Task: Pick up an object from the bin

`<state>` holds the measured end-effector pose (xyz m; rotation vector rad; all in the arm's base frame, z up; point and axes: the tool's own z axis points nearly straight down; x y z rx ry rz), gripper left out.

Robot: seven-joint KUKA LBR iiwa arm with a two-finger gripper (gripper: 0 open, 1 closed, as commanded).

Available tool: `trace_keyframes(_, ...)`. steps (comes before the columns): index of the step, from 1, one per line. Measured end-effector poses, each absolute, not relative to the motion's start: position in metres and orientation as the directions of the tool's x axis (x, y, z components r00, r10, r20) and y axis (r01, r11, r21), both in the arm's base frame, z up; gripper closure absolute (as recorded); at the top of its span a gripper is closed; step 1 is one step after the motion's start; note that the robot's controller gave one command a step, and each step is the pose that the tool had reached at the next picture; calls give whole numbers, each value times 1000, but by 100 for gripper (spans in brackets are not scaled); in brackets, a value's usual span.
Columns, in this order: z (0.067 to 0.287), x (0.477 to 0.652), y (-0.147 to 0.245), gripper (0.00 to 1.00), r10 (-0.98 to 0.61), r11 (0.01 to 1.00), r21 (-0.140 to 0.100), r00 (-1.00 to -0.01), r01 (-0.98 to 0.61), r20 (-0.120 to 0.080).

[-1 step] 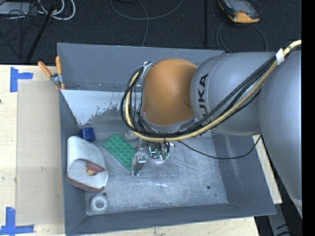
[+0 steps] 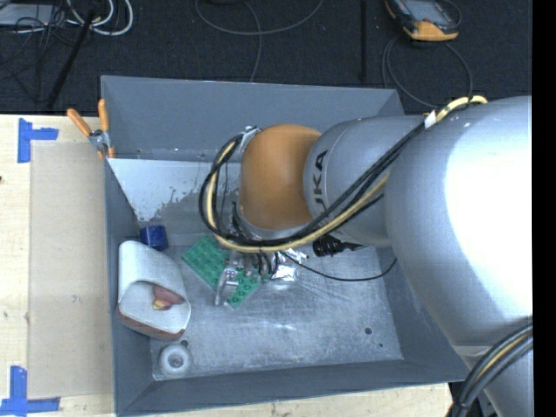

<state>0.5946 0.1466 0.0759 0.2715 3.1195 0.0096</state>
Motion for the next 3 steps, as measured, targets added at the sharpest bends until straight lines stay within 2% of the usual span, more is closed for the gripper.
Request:
trace_keyframes(2,81,598,148,0,175,985,3,-985,175,-1)
trace_keyframes(3,75,590,141,0,266,964,10,-964,266,-13)
